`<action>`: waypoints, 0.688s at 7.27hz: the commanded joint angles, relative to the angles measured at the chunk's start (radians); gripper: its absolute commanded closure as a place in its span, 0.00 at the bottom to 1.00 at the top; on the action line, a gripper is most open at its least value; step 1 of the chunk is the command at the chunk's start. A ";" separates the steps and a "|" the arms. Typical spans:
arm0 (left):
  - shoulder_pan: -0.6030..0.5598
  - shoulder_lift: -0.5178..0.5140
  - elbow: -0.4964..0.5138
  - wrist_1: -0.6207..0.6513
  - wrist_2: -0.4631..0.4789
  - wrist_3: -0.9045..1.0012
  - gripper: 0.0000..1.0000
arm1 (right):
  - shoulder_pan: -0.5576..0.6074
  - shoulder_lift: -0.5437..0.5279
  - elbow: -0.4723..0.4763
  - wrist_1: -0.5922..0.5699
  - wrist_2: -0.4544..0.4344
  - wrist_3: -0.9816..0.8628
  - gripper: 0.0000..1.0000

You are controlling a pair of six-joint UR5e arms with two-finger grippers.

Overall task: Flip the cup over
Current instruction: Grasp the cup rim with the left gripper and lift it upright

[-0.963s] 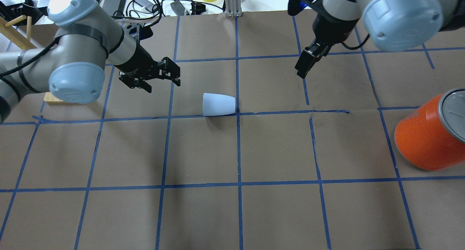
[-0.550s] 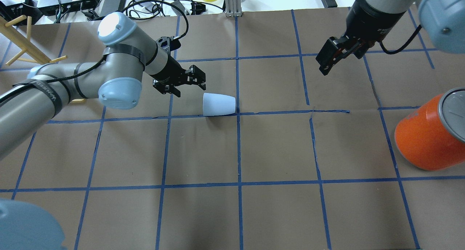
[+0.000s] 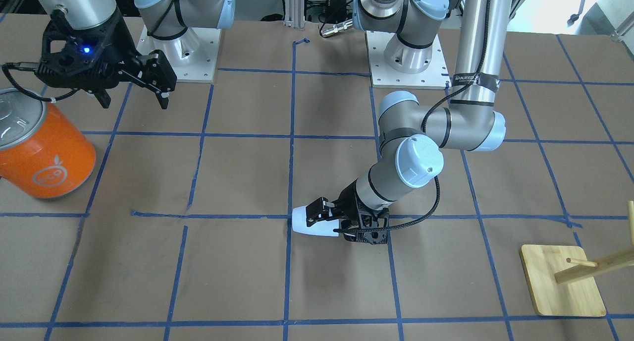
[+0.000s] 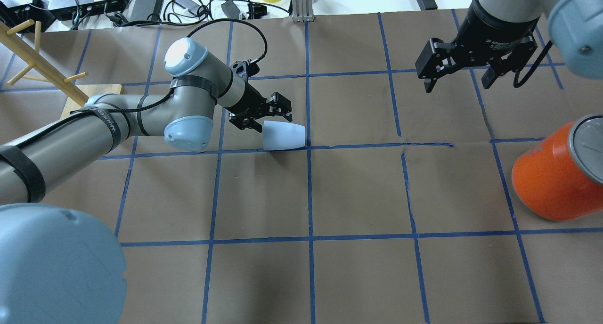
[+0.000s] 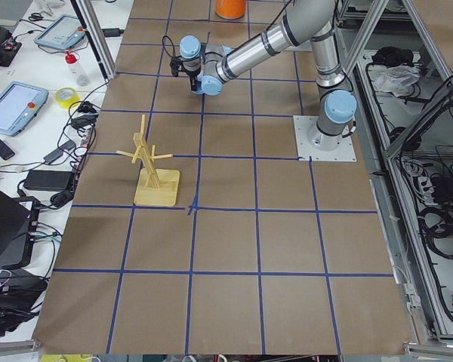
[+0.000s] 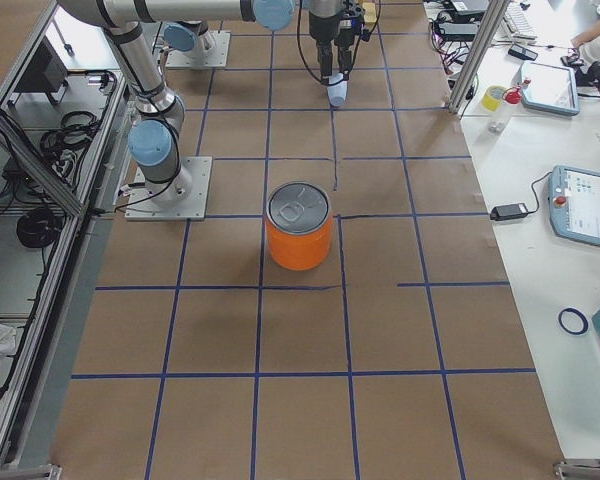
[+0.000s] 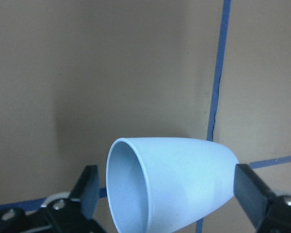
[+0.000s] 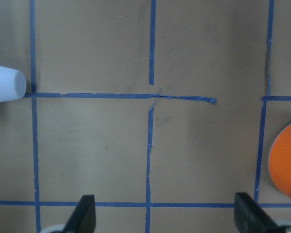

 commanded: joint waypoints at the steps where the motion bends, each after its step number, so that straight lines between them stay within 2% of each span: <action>1: -0.014 -0.011 0.008 0.019 -0.003 -0.020 0.99 | -0.001 0.000 0.005 0.000 -0.025 0.013 0.00; 4: -0.012 0.000 0.085 -0.022 0.022 -0.039 1.00 | -0.006 0.002 0.003 -0.024 -0.025 0.015 0.00; 5: -0.012 0.017 0.136 -0.089 0.110 -0.048 1.00 | -0.006 0.002 0.005 -0.032 -0.022 0.015 0.00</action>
